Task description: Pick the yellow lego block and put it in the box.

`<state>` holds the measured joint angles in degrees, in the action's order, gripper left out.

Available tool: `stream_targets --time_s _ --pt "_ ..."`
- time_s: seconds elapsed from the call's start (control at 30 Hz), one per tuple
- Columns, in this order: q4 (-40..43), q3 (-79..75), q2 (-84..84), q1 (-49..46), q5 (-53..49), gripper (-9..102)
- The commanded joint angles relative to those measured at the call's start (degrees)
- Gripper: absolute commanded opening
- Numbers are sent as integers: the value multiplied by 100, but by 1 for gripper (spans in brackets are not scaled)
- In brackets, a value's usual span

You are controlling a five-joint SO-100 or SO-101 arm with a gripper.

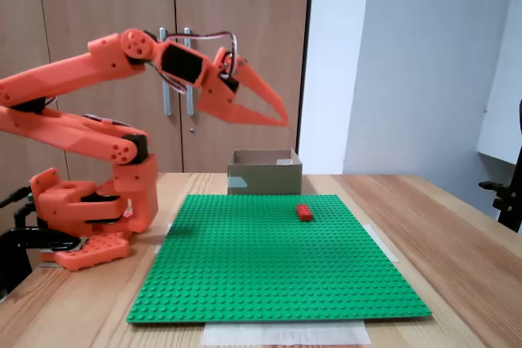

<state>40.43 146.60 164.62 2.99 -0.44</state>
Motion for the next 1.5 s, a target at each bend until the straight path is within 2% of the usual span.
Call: stream_targets --time_s 0.0,0.77,1.47 --pt "-158 369 264 -70 -26 -1" --pt "-369 2830 1301 -211 -26 -1" --pt "-211 3551 1819 -202 -193 -1"
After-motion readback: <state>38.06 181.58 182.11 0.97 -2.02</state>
